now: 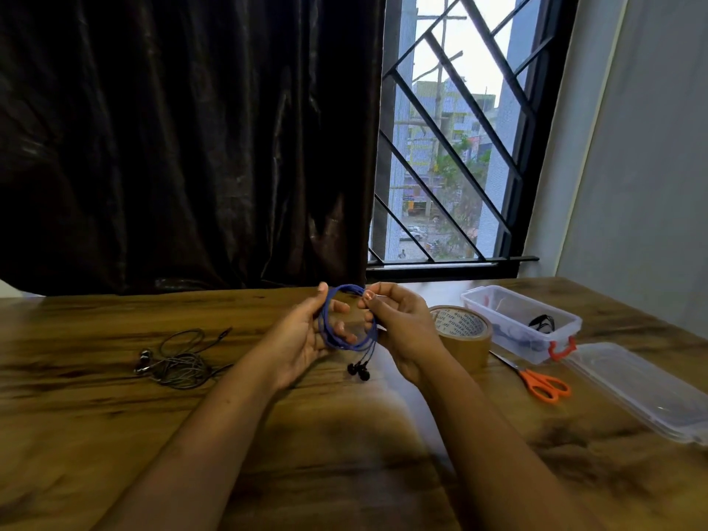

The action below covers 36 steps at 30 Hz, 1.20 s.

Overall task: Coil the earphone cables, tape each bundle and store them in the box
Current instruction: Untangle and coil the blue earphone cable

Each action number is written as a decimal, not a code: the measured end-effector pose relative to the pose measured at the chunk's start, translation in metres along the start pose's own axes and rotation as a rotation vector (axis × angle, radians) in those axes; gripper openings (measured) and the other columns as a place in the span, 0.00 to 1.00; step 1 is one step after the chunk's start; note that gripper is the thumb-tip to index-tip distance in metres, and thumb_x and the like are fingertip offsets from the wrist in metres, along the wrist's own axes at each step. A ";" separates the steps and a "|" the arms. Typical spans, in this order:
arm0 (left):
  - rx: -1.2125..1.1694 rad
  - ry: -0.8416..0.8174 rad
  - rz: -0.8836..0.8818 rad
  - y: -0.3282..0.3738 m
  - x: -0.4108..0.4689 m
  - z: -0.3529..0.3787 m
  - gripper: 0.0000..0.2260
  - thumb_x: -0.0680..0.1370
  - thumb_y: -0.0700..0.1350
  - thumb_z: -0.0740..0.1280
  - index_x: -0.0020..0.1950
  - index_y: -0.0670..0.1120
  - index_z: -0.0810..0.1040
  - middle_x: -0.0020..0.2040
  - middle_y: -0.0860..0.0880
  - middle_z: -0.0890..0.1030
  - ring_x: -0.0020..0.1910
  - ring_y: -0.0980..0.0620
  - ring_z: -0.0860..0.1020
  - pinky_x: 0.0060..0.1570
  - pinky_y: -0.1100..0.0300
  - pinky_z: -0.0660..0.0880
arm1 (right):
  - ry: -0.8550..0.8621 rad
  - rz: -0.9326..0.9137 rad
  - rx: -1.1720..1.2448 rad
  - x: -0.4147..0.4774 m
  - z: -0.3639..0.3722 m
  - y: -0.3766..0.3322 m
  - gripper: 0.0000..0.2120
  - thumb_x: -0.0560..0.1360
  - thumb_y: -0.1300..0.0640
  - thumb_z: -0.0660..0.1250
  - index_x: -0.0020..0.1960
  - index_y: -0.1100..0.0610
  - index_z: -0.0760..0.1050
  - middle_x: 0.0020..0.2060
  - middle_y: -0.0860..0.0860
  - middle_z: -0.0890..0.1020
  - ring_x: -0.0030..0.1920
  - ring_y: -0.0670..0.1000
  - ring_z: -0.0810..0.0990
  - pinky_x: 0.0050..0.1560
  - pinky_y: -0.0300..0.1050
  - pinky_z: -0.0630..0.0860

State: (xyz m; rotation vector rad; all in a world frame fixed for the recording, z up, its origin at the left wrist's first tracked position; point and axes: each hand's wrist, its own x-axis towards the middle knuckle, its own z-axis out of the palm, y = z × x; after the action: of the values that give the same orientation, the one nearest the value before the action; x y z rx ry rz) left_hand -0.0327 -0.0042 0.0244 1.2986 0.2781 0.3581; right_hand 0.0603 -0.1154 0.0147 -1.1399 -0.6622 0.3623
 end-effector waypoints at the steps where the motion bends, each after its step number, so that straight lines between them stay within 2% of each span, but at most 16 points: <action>1: 0.008 -0.002 0.008 0.000 0.001 0.000 0.20 0.79 0.56 0.56 0.51 0.41 0.77 0.36 0.45 0.80 0.36 0.50 0.79 0.34 0.60 0.79 | -0.003 -0.016 -0.022 0.000 0.000 0.000 0.04 0.78 0.66 0.63 0.45 0.61 0.75 0.33 0.52 0.79 0.29 0.43 0.74 0.31 0.35 0.73; 4: 0.021 0.002 0.052 0.000 0.003 -0.002 0.20 0.78 0.56 0.59 0.54 0.41 0.79 0.46 0.41 0.84 0.44 0.47 0.83 0.45 0.56 0.81 | -0.026 -0.061 -0.123 0.000 0.001 -0.002 0.06 0.77 0.67 0.63 0.44 0.59 0.76 0.33 0.53 0.78 0.28 0.43 0.73 0.28 0.33 0.71; 6: 0.059 0.010 0.072 0.000 0.003 -0.001 0.18 0.78 0.55 0.60 0.54 0.41 0.78 0.49 0.40 0.84 0.47 0.44 0.82 0.49 0.54 0.79 | -0.049 -0.071 -0.187 0.000 0.002 -0.001 0.06 0.77 0.66 0.64 0.44 0.58 0.77 0.33 0.53 0.78 0.27 0.42 0.73 0.28 0.33 0.71; 8: 0.115 0.033 0.101 -0.001 0.002 0.002 0.14 0.79 0.51 0.61 0.51 0.41 0.78 0.44 0.43 0.81 0.41 0.48 0.81 0.44 0.56 0.79 | -0.063 -0.066 -0.227 -0.001 0.003 -0.001 0.05 0.77 0.65 0.65 0.44 0.58 0.76 0.34 0.52 0.79 0.27 0.42 0.73 0.27 0.33 0.70; 10: 0.117 0.069 0.132 -0.001 0.001 0.004 0.11 0.80 0.48 0.60 0.50 0.41 0.76 0.39 0.47 0.76 0.32 0.53 0.76 0.34 0.62 0.78 | -0.050 -0.072 -0.252 -0.001 0.002 -0.001 0.04 0.77 0.64 0.65 0.45 0.58 0.75 0.34 0.53 0.79 0.27 0.42 0.73 0.27 0.34 0.69; 13: 0.143 0.048 0.121 0.000 0.000 0.005 0.10 0.81 0.46 0.59 0.47 0.41 0.75 0.34 0.48 0.72 0.26 0.57 0.70 0.26 0.66 0.74 | 0.015 -0.089 -0.283 0.001 0.001 0.003 0.04 0.77 0.63 0.66 0.44 0.57 0.75 0.36 0.55 0.79 0.27 0.44 0.73 0.29 0.37 0.70; 16: 0.171 -0.027 0.054 -0.003 -0.002 0.005 0.11 0.81 0.47 0.58 0.45 0.43 0.75 0.30 0.50 0.69 0.28 0.57 0.68 0.30 0.65 0.71 | 0.093 -0.121 -0.394 0.003 -0.001 0.009 0.05 0.76 0.61 0.68 0.42 0.54 0.75 0.34 0.53 0.82 0.29 0.45 0.75 0.34 0.43 0.72; 19: 0.167 -0.056 0.006 -0.007 -0.001 0.006 0.09 0.81 0.46 0.58 0.51 0.43 0.75 0.30 0.51 0.65 0.31 0.55 0.65 0.38 0.60 0.73 | 0.116 -0.111 -0.455 0.004 -0.003 0.012 0.05 0.75 0.59 0.69 0.41 0.52 0.76 0.36 0.53 0.83 0.31 0.45 0.76 0.38 0.47 0.73; 21: 0.213 -0.011 0.009 -0.009 0.000 0.008 0.10 0.82 0.46 0.56 0.51 0.44 0.74 0.31 0.51 0.65 0.31 0.55 0.66 0.34 0.62 0.74 | 0.124 -0.097 -0.455 0.004 -0.003 0.014 0.05 0.75 0.59 0.69 0.41 0.52 0.76 0.36 0.53 0.82 0.31 0.45 0.75 0.38 0.47 0.73; 23: 0.286 0.047 0.038 -0.012 0.001 0.009 0.11 0.83 0.47 0.54 0.47 0.45 0.73 0.32 0.50 0.66 0.33 0.54 0.67 0.30 0.63 0.69 | 0.139 -0.091 -0.462 0.005 -0.002 0.016 0.05 0.75 0.58 0.69 0.41 0.52 0.76 0.35 0.52 0.82 0.33 0.46 0.76 0.38 0.47 0.73; 26: 0.412 0.115 0.087 -0.017 0.004 0.012 0.10 0.83 0.47 0.52 0.50 0.47 0.72 0.34 0.49 0.68 0.36 0.52 0.69 0.33 0.63 0.66 | 0.139 -0.048 -0.496 0.006 -0.001 0.018 0.04 0.76 0.58 0.68 0.42 0.53 0.76 0.36 0.53 0.82 0.34 0.47 0.76 0.36 0.47 0.73; 29: 0.553 0.171 0.134 -0.023 0.009 0.010 0.10 0.83 0.45 0.52 0.54 0.46 0.73 0.38 0.48 0.71 0.37 0.52 0.71 0.37 0.59 0.70 | 0.127 0.012 -0.548 0.006 -0.004 0.016 0.02 0.75 0.58 0.69 0.46 0.54 0.76 0.38 0.53 0.82 0.33 0.45 0.75 0.34 0.42 0.72; 32: 0.639 0.229 0.118 -0.031 0.012 0.009 0.08 0.82 0.44 0.57 0.47 0.48 0.75 0.42 0.47 0.76 0.39 0.47 0.78 0.43 0.47 0.80 | 0.131 0.011 -0.766 0.008 -0.007 0.017 0.03 0.75 0.59 0.69 0.48 0.55 0.77 0.43 0.55 0.83 0.36 0.47 0.76 0.33 0.36 0.70; 34: 0.731 0.278 0.093 -0.036 0.012 0.009 0.06 0.81 0.43 0.60 0.50 0.46 0.76 0.46 0.46 0.79 0.38 0.46 0.81 0.38 0.51 0.81 | 0.101 0.022 -0.938 0.009 -0.008 0.022 0.03 0.75 0.61 0.67 0.46 0.59 0.79 0.46 0.56 0.82 0.40 0.51 0.77 0.36 0.40 0.73; 36: 0.891 0.323 0.090 -0.039 0.012 0.007 0.05 0.79 0.43 0.63 0.51 0.45 0.78 0.46 0.45 0.81 0.35 0.49 0.81 0.30 0.60 0.76 | 0.073 0.050 -1.019 0.007 -0.007 0.028 0.04 0.75 0.63 0.65 0.46 0.61 0.79 0.46 0.57 0.82 0.45 0.55 0.80 0.45 0.48 0.79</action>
State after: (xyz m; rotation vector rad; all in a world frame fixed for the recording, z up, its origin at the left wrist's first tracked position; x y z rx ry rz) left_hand -0.0147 -0.0145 -0.0121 2.1322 0.7054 0.5523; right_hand 0.0722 -0.1057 -0.0106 -2.1262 -0.7714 -0.0075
